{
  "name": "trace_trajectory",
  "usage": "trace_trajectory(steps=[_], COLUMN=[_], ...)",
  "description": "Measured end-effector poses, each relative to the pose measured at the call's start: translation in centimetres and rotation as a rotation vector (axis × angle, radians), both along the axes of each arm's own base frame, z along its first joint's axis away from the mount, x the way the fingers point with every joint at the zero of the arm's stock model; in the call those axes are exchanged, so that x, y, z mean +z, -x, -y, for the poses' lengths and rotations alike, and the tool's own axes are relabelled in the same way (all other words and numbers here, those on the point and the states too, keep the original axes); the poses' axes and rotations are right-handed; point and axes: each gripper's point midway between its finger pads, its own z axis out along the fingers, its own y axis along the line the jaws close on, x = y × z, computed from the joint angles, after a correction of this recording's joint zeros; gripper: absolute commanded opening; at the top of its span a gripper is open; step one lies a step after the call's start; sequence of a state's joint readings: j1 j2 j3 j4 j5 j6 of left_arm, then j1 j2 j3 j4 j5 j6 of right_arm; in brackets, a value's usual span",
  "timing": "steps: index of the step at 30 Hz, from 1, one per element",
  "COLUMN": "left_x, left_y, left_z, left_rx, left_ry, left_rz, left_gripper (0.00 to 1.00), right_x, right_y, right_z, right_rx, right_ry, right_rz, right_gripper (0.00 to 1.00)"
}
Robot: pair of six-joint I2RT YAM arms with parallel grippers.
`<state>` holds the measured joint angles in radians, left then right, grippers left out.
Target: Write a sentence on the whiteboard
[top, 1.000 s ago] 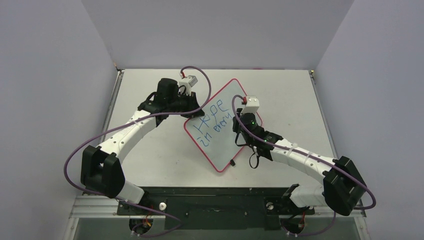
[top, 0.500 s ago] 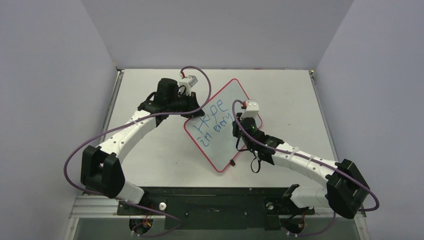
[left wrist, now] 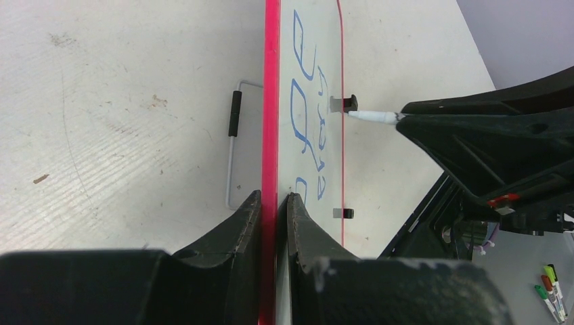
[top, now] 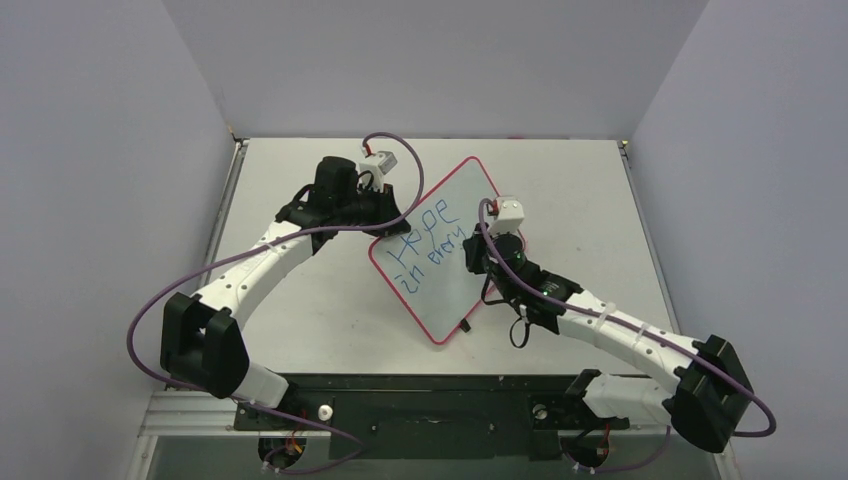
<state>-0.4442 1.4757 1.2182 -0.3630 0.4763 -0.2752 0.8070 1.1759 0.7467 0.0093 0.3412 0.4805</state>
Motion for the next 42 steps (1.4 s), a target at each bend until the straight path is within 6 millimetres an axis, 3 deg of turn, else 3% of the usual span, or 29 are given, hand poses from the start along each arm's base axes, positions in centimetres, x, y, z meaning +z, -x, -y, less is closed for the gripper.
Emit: trace_trajectory(steps=[4,8,14,18,23,33,42], left_x=[0.1,0.1,0.1,0.1,0.0,-1.1,-2.0], left_y=[0.0,0.0,0.0,0.0,0.0,-1.1,-1.6], left_z=[0.0,0.0,0.0,0.0,0.0,-0.1,-0.3], left_rx=[-0.002,-0.002,-0.001,-0.001,0.000,0.007,0.009], left_ry=[0.000,0.000,-0.001,-0.001,-0.003,-0.020,-0.033], left_rz=[0.003,0.003,0.003,0.003,0.003,-0.010,-0.020], left_gripper=[0.00,0.00,0.00,0.00,0.00,0.00,0.00], right_x=[2.6,3.5,1.0,-1.3,-2.3,-1.7,-3.0], right_y=[0.6,1.9,5.6,7.0,8.1,8.6,8.2], right_z=[0.0,-1.1,-3.7,-3.8,-4.3,-6.1,-6.8], right_rx=[0.022,0.084,0.234,0.286,0.336,0.394,0.396], right_ry=[-0.052,-0.064,0.007,0.065,0.097,0.071,0.093], right_rz=[0.048,0.075,0.065,0.048,0.060,0.115,0.103], right_gripper=[0.00,0.00,0.00,0.00,0.00,0.00,0.00])
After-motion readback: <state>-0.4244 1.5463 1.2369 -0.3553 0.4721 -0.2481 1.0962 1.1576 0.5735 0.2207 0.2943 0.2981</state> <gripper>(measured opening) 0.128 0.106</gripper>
